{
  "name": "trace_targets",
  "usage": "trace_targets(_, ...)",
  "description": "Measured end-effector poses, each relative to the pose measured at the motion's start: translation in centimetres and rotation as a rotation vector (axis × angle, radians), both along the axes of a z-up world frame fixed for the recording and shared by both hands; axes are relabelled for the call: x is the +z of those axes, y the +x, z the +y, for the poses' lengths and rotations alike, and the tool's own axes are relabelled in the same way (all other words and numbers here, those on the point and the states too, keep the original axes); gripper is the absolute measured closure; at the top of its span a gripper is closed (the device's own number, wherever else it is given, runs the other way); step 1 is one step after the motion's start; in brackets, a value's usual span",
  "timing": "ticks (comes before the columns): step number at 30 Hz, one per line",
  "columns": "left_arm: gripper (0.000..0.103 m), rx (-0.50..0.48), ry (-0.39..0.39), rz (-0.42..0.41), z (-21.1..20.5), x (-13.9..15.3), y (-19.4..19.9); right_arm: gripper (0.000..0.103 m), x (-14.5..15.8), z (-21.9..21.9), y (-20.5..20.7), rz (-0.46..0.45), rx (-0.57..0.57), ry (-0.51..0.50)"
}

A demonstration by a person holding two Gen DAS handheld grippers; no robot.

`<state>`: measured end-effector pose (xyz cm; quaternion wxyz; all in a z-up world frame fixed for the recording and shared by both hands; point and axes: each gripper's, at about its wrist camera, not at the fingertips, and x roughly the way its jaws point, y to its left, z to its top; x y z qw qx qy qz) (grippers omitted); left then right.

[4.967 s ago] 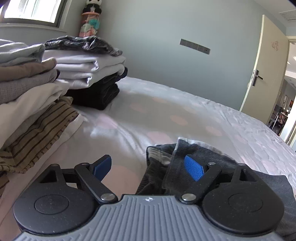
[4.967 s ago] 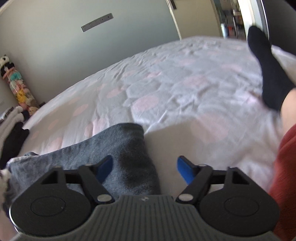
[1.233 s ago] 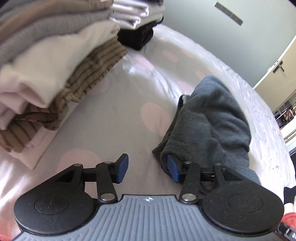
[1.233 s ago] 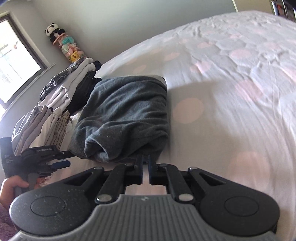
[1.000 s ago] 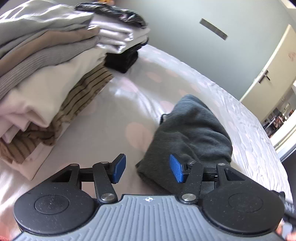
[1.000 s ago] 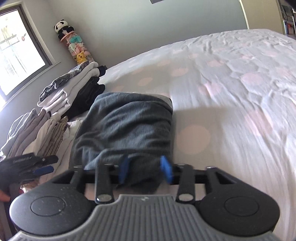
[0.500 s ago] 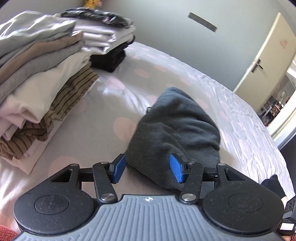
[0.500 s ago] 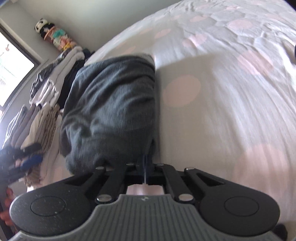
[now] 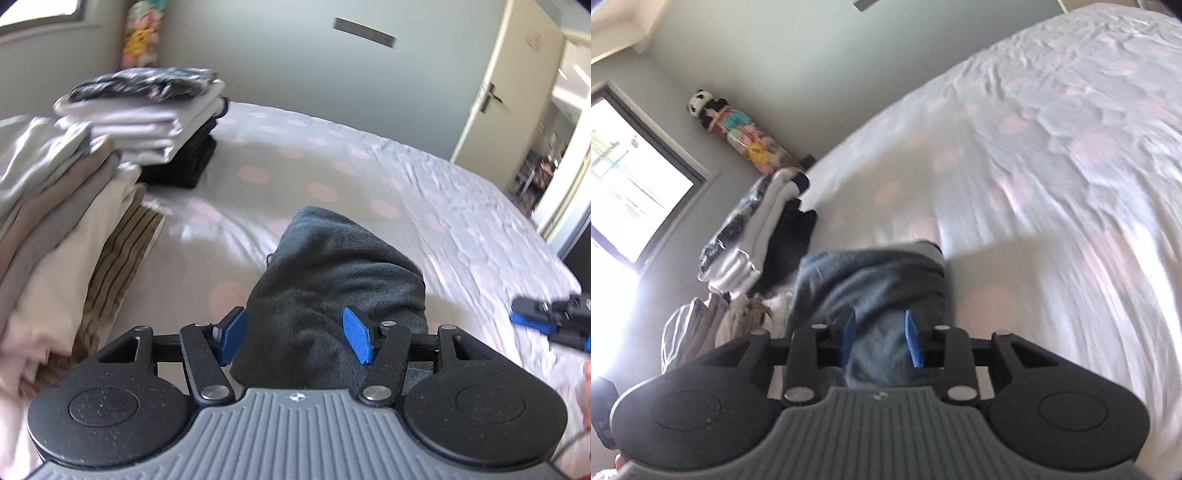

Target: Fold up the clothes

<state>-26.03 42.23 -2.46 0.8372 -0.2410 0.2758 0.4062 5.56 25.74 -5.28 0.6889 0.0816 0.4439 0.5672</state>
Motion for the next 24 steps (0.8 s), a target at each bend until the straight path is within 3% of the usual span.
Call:
trace_targets(3,0.032,-0.032,0.022,0.026,0.8,0.2,1.0,0.067,-1.3,2.2,2.3,0.015,-0.012,-0.005)
trace_targets(15,0.032,-0.067,-0.019,0.076,7.0,-4.5,6.3,0.057,-12.1,11.4,9.5,0.409,-0.014,0.022)
trace_targets(16,0.032,-0.065,-0.021,0.084,7.5,-4.9,6.7,0.061,-12.8,11.8,9.7,0.441,-0.010,0.029)
trace_targets(17,0.034,-0.062,-0.025,0.090,8.0,-5.3,7.1,0.077,-13.4,12.1,9.8,0.469,-0.009,0.035)
trace_targets(18,0.037,-0.057,-0.032,0.093,8.5,-5.6,7.5,0.083,-13.7,12.4,9.8,0.478,-0.006,0.042)
trace_targets(20,0.046,-0.054,-0.044,0.101,9.3,-6.1,8.3,0.094,-12.6,13.0,9.5,0.404,0.022,0.062)
trace_targets(24,0.047,-0.052,-0.043,0.130,10.2,-7.0,9.4,0.098,-9.5,15.5,8.8,0.169,0.078,0.099)
